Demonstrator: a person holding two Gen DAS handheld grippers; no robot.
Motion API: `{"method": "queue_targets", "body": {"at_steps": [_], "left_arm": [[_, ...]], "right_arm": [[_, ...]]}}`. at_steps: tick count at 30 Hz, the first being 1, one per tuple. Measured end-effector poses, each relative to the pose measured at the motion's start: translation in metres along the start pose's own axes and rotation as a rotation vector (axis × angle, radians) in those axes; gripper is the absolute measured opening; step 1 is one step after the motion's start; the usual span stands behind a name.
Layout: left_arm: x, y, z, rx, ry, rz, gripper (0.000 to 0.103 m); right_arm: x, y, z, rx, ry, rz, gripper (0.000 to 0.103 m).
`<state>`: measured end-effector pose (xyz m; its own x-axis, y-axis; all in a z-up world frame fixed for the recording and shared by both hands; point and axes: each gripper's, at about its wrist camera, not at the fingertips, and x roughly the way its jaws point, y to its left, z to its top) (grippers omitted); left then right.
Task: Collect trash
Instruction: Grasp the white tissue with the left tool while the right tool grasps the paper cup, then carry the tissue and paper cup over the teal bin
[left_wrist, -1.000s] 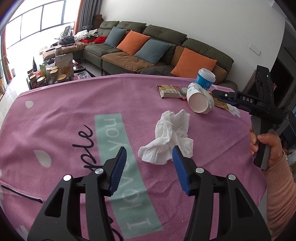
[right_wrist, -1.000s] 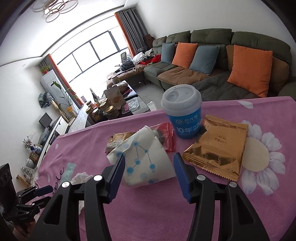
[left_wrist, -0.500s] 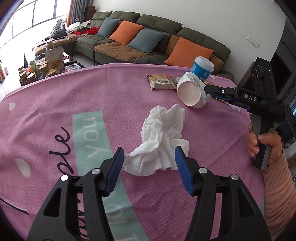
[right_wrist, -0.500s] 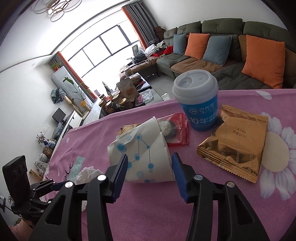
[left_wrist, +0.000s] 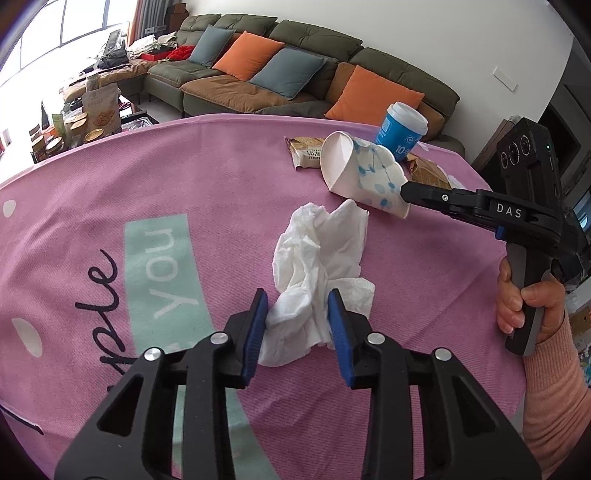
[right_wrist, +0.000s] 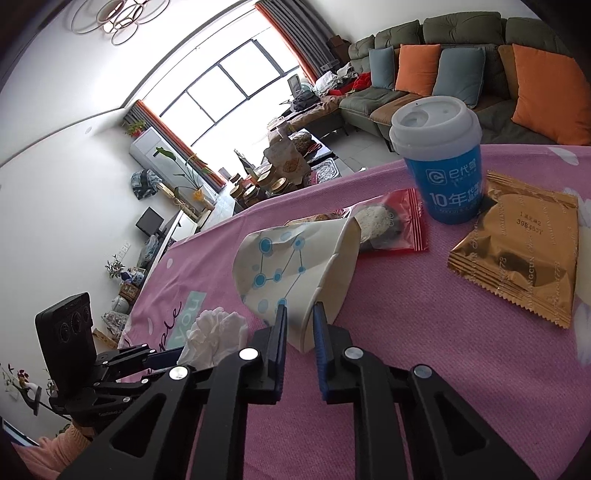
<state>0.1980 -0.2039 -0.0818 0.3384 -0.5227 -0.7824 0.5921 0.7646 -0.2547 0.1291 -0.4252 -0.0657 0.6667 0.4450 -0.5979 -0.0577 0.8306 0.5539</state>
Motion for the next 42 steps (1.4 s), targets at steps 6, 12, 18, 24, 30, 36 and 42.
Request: {"method": "queue_targets", "body": {"at_steps": [6, 12, 18, 24, 30, 36, 42], "left_arm": [[-0.005, 0.006, -0.003, -0.016, -0.011, -0.006, 0.017], [-0.008, 0.007, -0.006, -0.014, -0.015, 0.000, 0.016], [-0.011, 0.006, -0.008, -0.016, -0.027, -0.003, 0.010], [-0.027, 0.009, -0.014, -0.028, -0.058, -0.015, 0.010], [-0.051, 0.017, -0.024, -0.054, -0.099, -0.014, 0.010], [-0.078, 0.030, -0.037, -0.097, -0.138, -0.012, 0.010], [-0.112, 0.043, -0.060, -0.123, -0.182, 0.023, 0.010]], "right_arm": [[0.002, 0.007, -0.003, 0.015, 0.000, 0.053, 0.019], [0.013, 0.001, -0.001, 0.067, 0.022, 0.083, 0.029], [0.013, 0.009, -0.004, 0.045, 0.021, 0.097, 0.005], [0.011, 0.033, -0.005, 0.001, -0.013, 0.088, 0.002], [0.006, 0.057, -0.015, -0.059, -0.031, 0.068, 0.002], [0.001, 0.081, -0.022, -0.104, -0.058, 0.090, 0.002], [0.002, 0.103, -0.036, -0.137, -0.063, 0.118, 0.002]]}}
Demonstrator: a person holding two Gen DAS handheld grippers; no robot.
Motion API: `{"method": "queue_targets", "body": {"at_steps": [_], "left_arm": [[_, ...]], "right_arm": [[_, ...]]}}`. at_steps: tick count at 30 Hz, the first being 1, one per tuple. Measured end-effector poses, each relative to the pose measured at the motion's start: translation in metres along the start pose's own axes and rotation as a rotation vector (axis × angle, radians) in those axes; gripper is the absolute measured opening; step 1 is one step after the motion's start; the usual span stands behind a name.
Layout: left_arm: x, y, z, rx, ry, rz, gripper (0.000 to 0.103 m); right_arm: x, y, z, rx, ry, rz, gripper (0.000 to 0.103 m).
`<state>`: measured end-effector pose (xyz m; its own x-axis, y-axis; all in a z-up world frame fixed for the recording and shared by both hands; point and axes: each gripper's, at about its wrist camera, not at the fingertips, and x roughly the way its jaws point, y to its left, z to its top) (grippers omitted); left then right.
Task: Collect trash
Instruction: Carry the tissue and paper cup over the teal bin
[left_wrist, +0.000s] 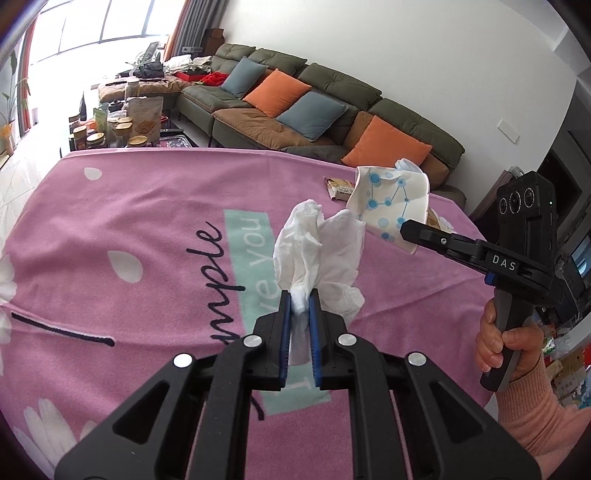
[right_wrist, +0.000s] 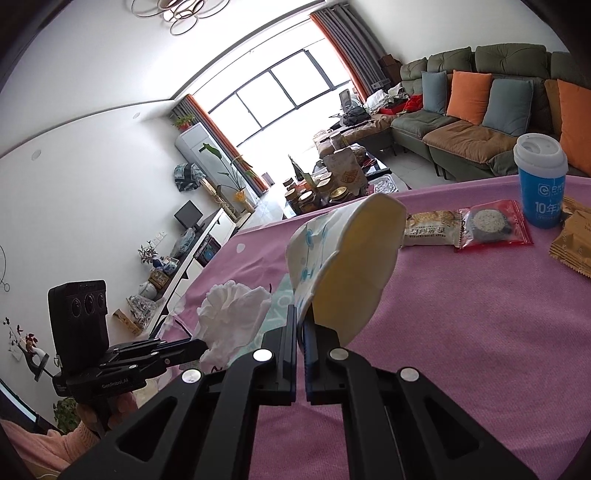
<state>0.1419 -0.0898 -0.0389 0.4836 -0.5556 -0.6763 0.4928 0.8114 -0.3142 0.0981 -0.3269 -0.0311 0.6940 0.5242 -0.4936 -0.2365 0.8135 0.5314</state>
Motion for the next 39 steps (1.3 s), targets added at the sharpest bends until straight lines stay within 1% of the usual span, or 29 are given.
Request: {"method": "queue_targets", "body": {"at_steps": [4, 11, 16, 22, 31, 39], "left_arm": [[-0.025, 0.015, -0.013, -0.018, -0.027, 0.038, 0.010], [-0.061, 0.038, -0.035, -0.067, -0.055, 0.076, 0.010], [-0.078, 0.045, -0.046, -0.094, -0.069, 0.086, 0.010], [-0.096, 0.054, -0.055, -0.119, -0.091, 0.110, 0.010], [-0.121, 0.064, -0.070, -0.157, -0.113, 0.160, 0.010], [-0.140, 0.069, -0.079, -0.168, -0.140, 0.208, 0.010]], "right_arm": [[0.005, 0.014, -0.007, -0.012, 0.008, 0.034, 0.002], [0.022, 0.041, -0.019, -0.045, 0.046, 0.082, 0.002], [0.032, 0.059, -0.025, -0.067, 0.067, 0.109, 0.002], [0.040, 0.071, -0.030, -0.083, 0.083, 0.127, 0.002], [0.054, 0.091, -0.041, -0.108, 0.120, 0.168, 0.002], [0.063, 0.109, -0.048, -0.139, 0.144, 0.201, 0.002]]}}
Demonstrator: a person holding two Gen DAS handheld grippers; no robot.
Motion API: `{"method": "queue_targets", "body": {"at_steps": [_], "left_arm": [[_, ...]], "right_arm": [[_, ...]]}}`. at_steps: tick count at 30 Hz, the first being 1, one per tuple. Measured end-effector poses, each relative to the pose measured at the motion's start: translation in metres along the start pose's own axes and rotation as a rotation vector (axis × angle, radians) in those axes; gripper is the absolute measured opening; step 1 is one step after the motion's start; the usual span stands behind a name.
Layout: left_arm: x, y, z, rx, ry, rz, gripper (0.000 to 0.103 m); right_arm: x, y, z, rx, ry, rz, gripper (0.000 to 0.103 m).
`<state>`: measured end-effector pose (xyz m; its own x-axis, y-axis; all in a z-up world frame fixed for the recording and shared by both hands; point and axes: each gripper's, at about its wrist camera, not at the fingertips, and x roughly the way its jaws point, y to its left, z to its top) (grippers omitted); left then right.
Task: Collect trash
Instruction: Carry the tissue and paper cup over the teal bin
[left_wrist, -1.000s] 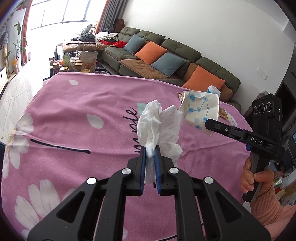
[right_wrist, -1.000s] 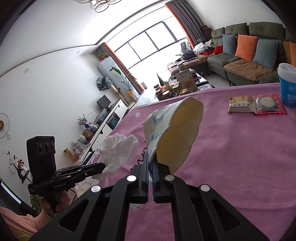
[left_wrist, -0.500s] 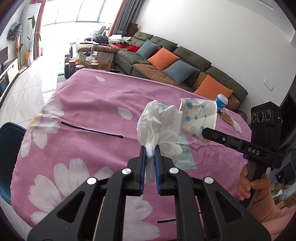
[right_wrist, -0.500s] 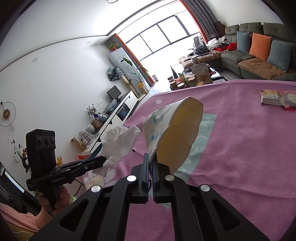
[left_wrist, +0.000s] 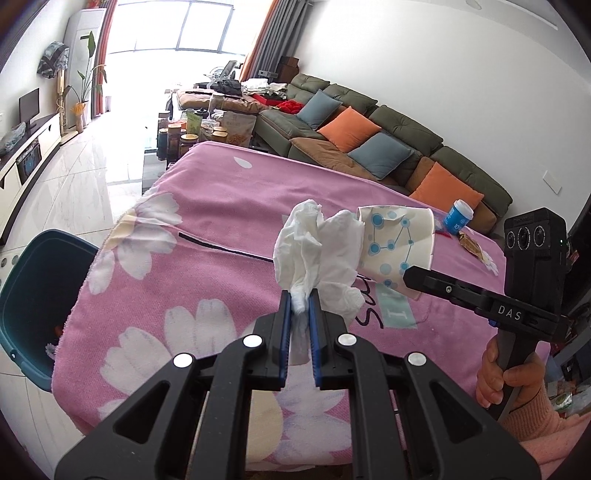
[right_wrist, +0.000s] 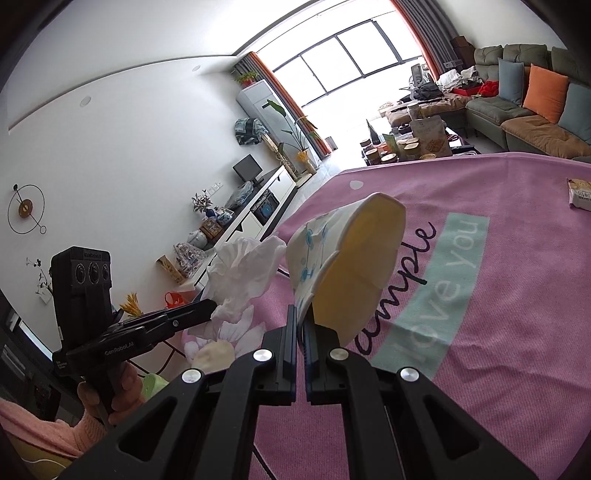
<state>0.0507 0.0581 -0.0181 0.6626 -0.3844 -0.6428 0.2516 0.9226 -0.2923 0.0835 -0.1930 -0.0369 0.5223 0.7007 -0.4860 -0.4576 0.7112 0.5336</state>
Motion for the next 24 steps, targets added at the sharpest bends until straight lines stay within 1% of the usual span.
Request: {"method": "queue_targets", "body": {"at_steps": [11, 24], "left_arm": [[-0.014, 0.014, -0.008, -0.034, -0.017, 0.041, 0.010], [-0.031, 0.040, -0.015, -0.083, -0.048, 0.102, 0.010]], "right_arm": [[0.014, 0.016, -0.002, -0.026, 0.021, 0.034, 0.002], [0.037, 0.038, 0.002, -0.059, 0.063, 0.081, 0.002]]}}
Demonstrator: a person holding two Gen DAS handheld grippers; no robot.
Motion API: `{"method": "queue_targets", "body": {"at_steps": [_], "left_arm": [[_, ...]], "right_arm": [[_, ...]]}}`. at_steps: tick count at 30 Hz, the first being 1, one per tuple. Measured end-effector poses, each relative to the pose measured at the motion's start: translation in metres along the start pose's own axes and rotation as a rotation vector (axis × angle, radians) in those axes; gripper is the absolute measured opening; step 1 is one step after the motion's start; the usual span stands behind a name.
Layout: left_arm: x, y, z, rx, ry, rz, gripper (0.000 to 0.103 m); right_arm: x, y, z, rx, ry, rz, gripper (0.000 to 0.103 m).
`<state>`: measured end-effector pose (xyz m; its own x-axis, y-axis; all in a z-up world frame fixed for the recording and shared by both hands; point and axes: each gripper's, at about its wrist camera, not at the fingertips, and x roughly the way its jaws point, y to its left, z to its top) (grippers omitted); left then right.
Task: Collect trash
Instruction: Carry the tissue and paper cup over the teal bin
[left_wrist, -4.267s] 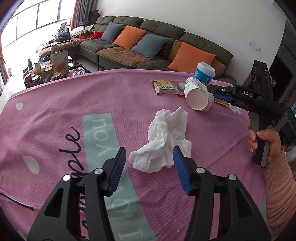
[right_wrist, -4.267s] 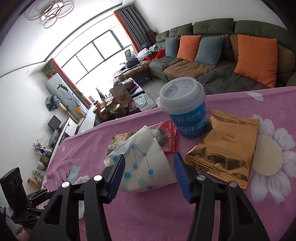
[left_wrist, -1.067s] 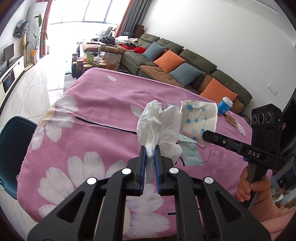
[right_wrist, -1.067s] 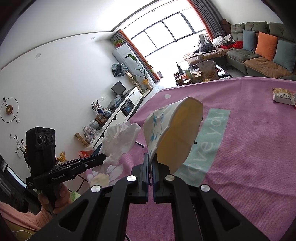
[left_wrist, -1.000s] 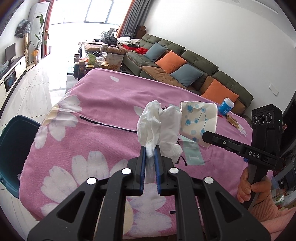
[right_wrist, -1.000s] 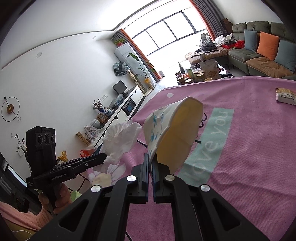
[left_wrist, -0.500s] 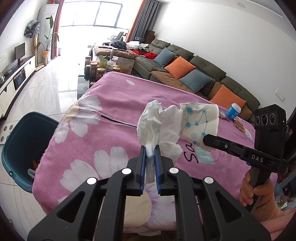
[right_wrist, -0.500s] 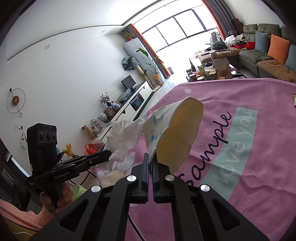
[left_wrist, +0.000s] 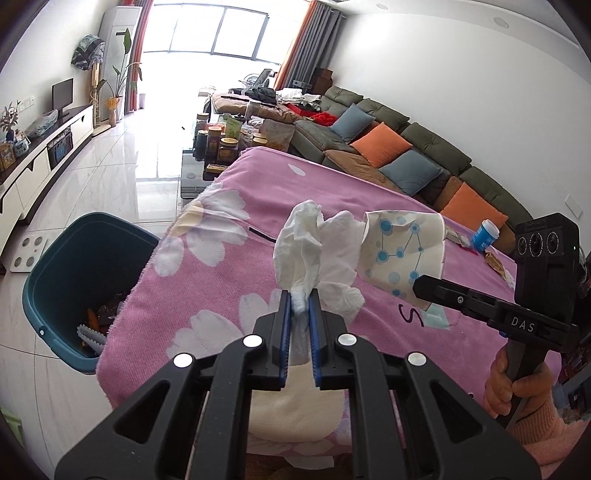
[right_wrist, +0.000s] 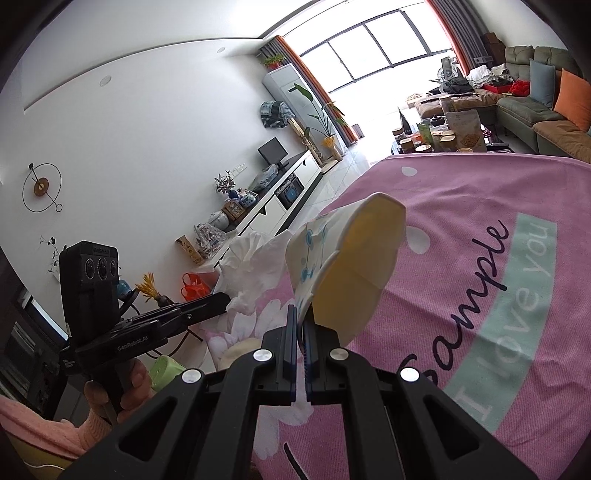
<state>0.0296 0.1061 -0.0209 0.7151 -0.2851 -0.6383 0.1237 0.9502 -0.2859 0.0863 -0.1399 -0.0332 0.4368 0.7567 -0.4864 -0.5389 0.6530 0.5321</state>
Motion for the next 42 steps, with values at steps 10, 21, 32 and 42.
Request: {"method": "queue_targets", "body": {"at_steps": [10, 21, 32, 42], "left_arm": [[-0.010, 0.019, -0.001, -0.040, -0.023, 0.034, 0.010], [-0.018, 0.039, -0.001, -0.079, -0.041, 0.076, 0.010], [-0.027, 0.057, -0.001, -0.127, -0.062, 0.119, 0.010], [-0.031, 0.065, -0.002, -0.155, -0.071, 0.144, 0.010]], "right_arm": [[0.019, 0.013, 0.004, -0.026, 0.032, 0.030, 0.002], [0.038, 0.026, 0.004, -0.052, 0.066, 0.064, 0.002], [0.052, 0.039, 0.004, -0.073, 0.097, 0.095, 0.002], [0.061, 0.047, 0.009, -0.091, 0.121, 0.114, 0.002]]}}
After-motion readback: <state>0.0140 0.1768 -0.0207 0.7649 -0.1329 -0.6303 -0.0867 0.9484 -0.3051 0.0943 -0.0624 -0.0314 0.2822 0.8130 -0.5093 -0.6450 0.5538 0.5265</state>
